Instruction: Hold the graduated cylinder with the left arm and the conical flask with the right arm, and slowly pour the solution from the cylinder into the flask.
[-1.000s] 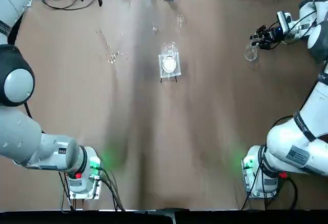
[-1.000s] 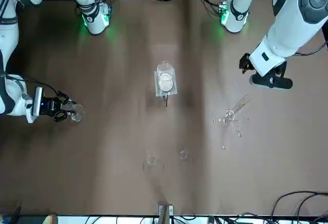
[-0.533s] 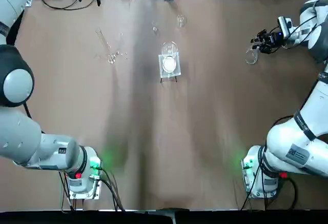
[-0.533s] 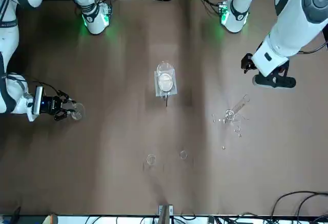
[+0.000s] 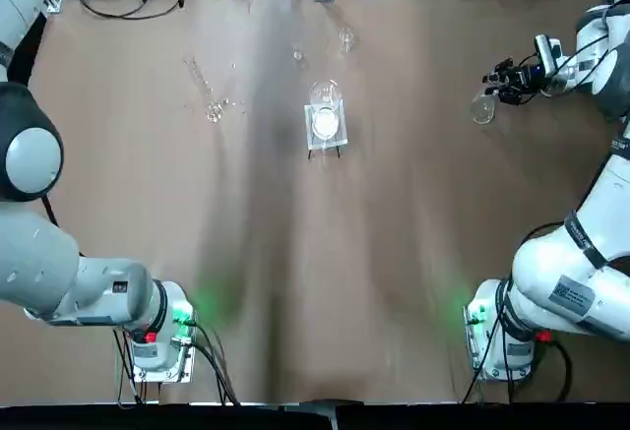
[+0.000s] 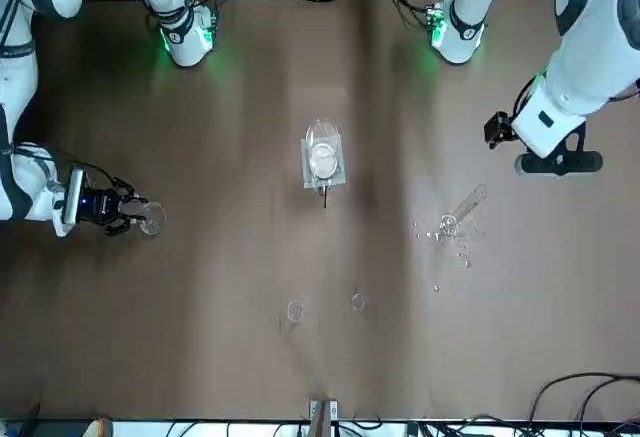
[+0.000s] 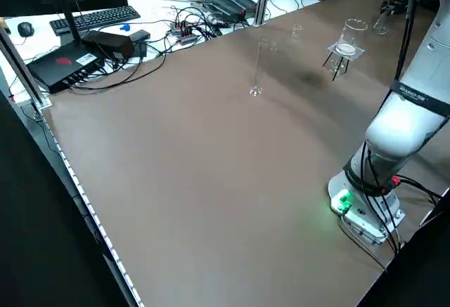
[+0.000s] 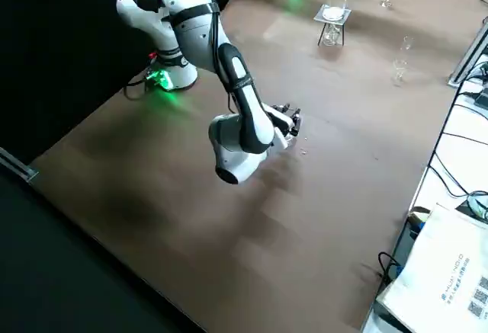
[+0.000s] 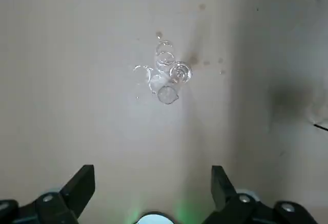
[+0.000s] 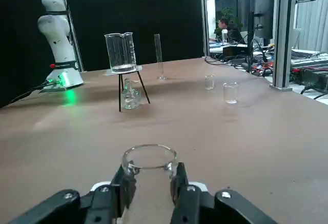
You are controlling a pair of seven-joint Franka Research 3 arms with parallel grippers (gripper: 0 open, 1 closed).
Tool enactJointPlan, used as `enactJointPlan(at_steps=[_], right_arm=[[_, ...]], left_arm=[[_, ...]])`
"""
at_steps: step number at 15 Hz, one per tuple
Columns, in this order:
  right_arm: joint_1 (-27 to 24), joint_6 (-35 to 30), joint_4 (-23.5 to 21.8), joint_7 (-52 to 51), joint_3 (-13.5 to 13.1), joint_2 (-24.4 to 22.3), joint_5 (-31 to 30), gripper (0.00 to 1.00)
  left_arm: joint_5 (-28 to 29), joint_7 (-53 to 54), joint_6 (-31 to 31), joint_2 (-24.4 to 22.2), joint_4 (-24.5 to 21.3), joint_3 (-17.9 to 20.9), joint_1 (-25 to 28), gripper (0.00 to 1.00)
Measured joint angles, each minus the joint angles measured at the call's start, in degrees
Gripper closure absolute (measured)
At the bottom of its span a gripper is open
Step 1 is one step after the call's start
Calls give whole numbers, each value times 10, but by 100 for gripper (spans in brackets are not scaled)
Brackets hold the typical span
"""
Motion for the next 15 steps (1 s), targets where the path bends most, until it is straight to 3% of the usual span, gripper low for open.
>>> enactJointPlan(at_steps=[1, 3, 4, 5, 7, 15], right_arm=[[0, 0, 0, -1, 0, 0, 1, 57], [-3, -2, 0, -2, 0, 1, 2, 40], [-5, -3, 0, -3, 0, 2, 2, 30], [-9, -6, 0, -4, 0, 5, 3, 28], [-14, -15, 0, -4, 0, 9, 6, 25], [-81, -72, 23, 4, 0, 9, 30, 26]], left_arm=[[0, -2, 0, -2, 1, 1, 3, 0], [-2, -2, 0, -13, 3, 20, -4, 0], [-12, -2, 0, -23, 3, 42, -16, 0], [-27, -2, 1, -34, 3, 67, -30, 0], [-42, 4, 1, -52, -1, 89, -36, 0], [-44, 5, 2, -55, -11, 94, -41, 0]])
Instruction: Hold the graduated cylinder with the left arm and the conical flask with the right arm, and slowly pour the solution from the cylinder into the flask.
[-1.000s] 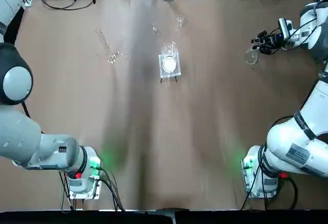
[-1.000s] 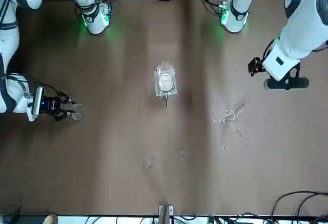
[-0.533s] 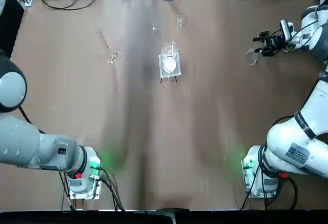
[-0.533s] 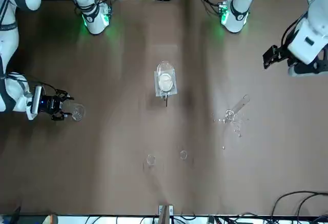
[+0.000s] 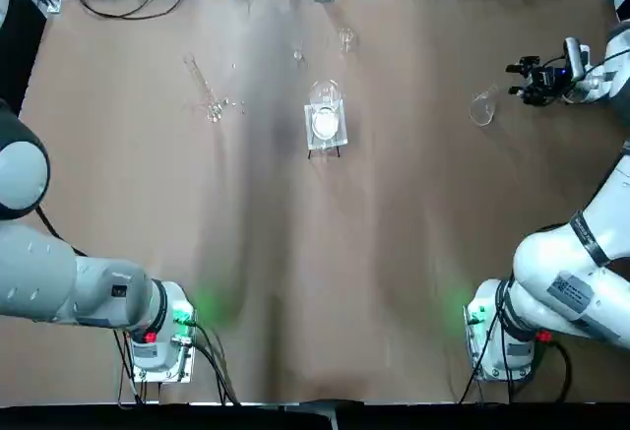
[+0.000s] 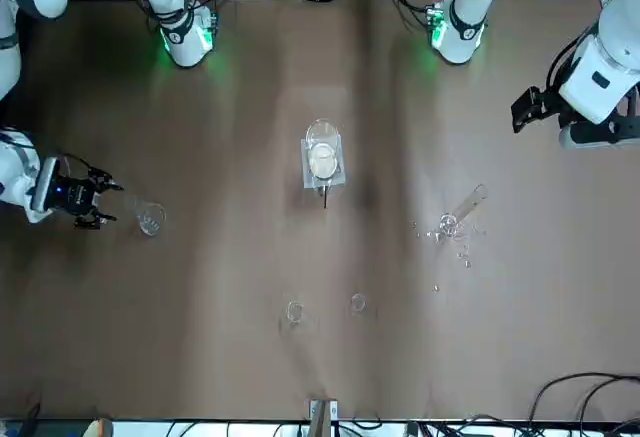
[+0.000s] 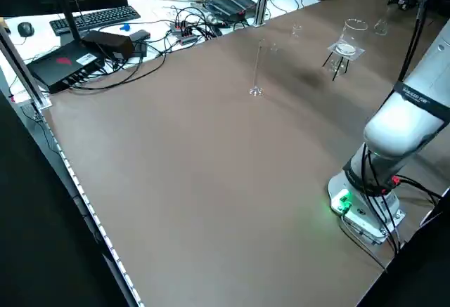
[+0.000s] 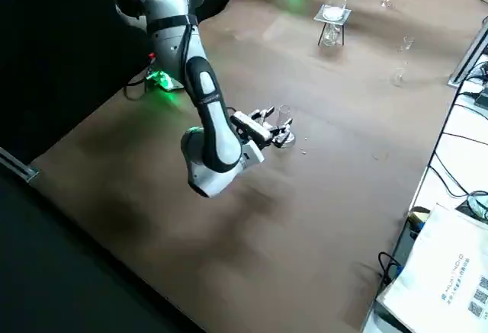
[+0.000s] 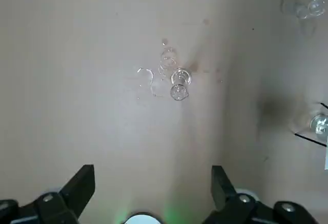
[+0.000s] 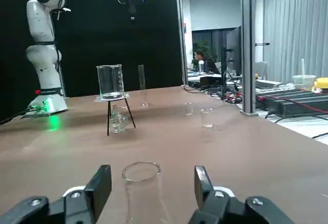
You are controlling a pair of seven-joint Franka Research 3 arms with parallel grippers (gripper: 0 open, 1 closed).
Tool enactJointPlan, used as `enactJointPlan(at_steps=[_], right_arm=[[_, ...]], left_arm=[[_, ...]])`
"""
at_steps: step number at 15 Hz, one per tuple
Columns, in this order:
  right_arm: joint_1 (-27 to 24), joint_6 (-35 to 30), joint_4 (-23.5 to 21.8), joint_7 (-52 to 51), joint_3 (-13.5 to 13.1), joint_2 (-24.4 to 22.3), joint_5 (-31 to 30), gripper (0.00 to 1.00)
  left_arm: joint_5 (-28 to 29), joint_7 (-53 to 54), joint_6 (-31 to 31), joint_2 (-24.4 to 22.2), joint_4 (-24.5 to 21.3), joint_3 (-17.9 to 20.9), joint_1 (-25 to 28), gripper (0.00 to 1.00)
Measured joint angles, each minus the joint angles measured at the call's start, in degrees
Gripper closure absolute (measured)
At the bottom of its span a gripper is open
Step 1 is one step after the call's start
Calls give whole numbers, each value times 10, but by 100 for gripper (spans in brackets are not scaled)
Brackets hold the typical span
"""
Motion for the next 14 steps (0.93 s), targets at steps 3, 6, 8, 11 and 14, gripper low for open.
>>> enactJointPlan(at_steps=[3, 6, 8, 11, 14], right_arm=[[5, -1, 27, 78, 2, -14, -2, 29], [28, 2, 74, 193, 3, -45, -45, 29], [53, 7, 116, 289, 4, -70, -87, 29], [91, 18, 170, 427, 4, -101, -137, 30], [130, 54, 200, 538, 5, -144, -201, 30]], left_arm=[[0, 0, 0, 0, 0, 2, 0, 0], [0, 0, 0, 0, 0, 2, 0, 0], [0, 0, 0, 0, 0, 2, 0, 0], [0, 0, 0, 0, 0, 0, -1, 0], [-1, 0, 0, -3, 0, 0, -1, 0]])
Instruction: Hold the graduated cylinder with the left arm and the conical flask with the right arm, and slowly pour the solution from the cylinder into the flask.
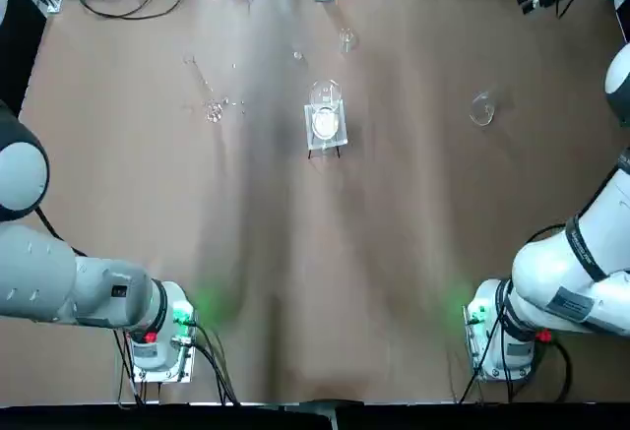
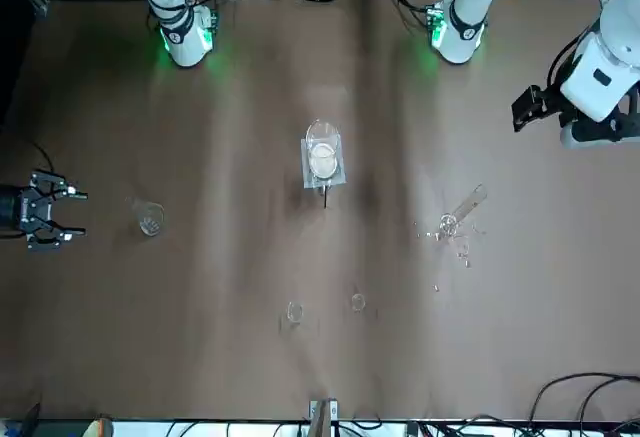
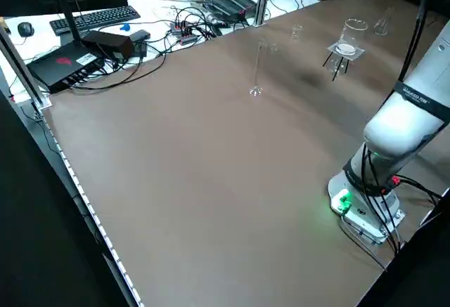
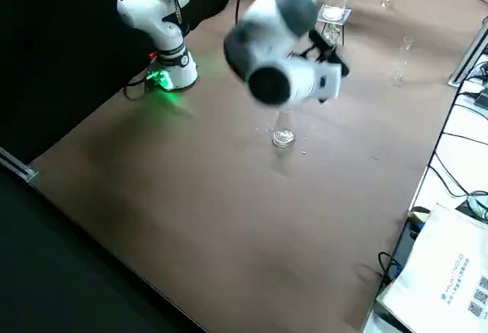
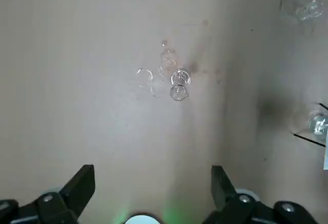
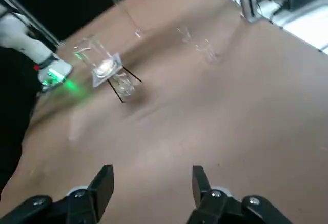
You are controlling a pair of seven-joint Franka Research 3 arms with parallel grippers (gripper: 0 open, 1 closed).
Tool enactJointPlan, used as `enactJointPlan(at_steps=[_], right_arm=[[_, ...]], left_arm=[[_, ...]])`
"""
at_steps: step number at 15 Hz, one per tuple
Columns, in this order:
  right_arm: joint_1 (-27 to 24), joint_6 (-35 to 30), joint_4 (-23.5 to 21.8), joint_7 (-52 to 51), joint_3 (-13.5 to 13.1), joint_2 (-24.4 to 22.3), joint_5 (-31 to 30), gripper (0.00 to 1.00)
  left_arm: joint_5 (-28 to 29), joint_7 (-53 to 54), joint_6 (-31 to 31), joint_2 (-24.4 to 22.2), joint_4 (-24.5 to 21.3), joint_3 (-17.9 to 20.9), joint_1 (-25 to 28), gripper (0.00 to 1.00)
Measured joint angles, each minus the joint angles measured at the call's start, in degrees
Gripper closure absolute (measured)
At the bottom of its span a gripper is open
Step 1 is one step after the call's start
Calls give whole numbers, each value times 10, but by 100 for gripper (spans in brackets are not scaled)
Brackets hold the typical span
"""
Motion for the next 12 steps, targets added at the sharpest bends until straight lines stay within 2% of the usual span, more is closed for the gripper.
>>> enactJointPlan(at_steps=[6, 7, 12], right_arm=[[66, 11, 6, 250, 0, -102, -96, 31], [89, 11, 6, 317, 0, -126, -123, 31], [168, 12, 6, 508, 2, -169, -227, 33]], left_arm=[[0, 0, 0, -1, 0, 0, 0, 0], [0, 0, -3, -1, 1, 0, 0, 0], [0, 0, -18, -1, 2, 2, 1, 0]])
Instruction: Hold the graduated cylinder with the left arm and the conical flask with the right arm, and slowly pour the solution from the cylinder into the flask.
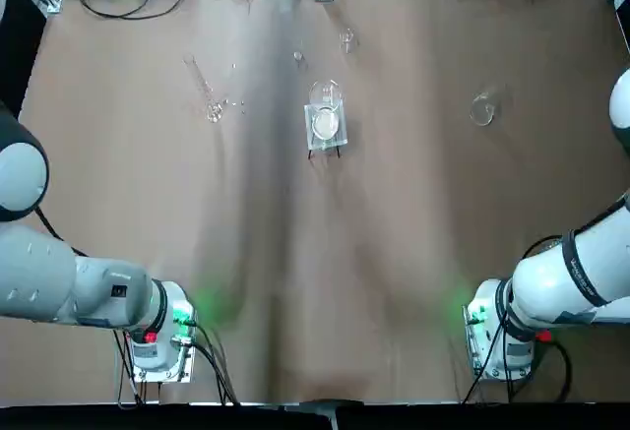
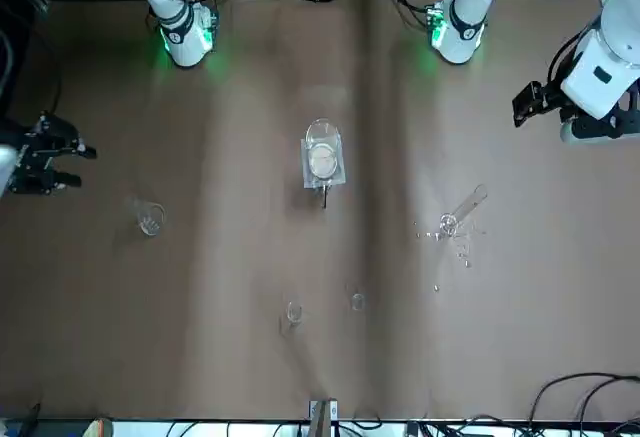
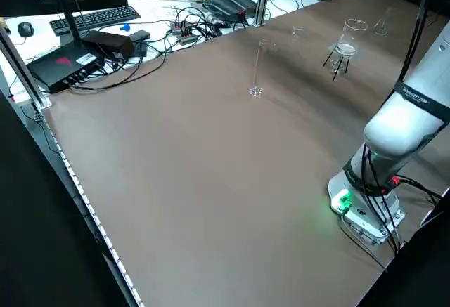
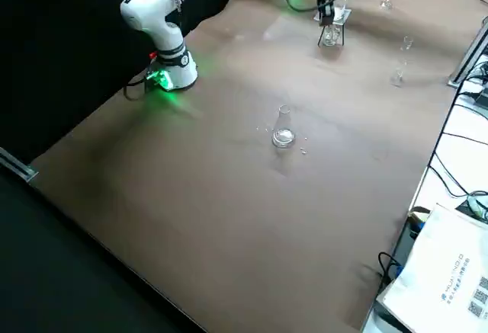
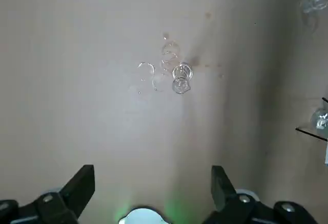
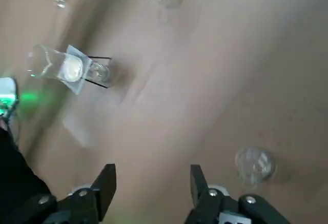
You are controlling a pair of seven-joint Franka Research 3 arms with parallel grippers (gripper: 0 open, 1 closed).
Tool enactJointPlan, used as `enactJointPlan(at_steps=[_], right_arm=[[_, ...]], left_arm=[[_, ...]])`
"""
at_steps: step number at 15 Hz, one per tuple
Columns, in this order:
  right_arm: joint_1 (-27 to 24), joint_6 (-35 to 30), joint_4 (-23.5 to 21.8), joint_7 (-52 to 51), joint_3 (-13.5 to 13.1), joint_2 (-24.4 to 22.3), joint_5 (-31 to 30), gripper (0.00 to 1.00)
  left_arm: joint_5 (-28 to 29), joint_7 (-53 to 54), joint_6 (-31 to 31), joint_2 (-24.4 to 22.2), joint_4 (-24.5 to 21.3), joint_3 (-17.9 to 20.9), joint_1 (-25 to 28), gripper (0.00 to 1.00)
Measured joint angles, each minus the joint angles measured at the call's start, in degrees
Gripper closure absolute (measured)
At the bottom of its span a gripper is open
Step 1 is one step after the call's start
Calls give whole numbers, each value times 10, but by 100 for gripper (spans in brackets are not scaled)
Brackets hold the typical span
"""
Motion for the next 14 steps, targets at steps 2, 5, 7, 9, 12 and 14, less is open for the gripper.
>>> enactJointPlan(at_steps=[2, 5, 7, 9, 12, 14], right_arm=[[27, 2, 0, 76, 0, -9, -39, 33], [41, 10, 0, 152, 0, -21, -68, 35], [40, 25, 0, 174, -3, -31, -75, 36], [39, 32, 0, 187, -5, -38, -82, 36], [36, 53, -3, 195, -8, -39, -89, 35], [33, 64, -7, 219, -9, -39, -103, 36]], left_arm=[[-1, 0, 0, 0, 0, 3, 0, 0], [-15, -1, 0, 0, 4, 4, 1, 0], [-16, -2, -1, 0, 7, 4, 1, 0], [-16, -2, -1, 0, 8, 4, 1, 0], [-16, -2, -1, 0, 8, 5, 1, 0], [-16, -2, -1, 0, 8, 5, 2, 0]])
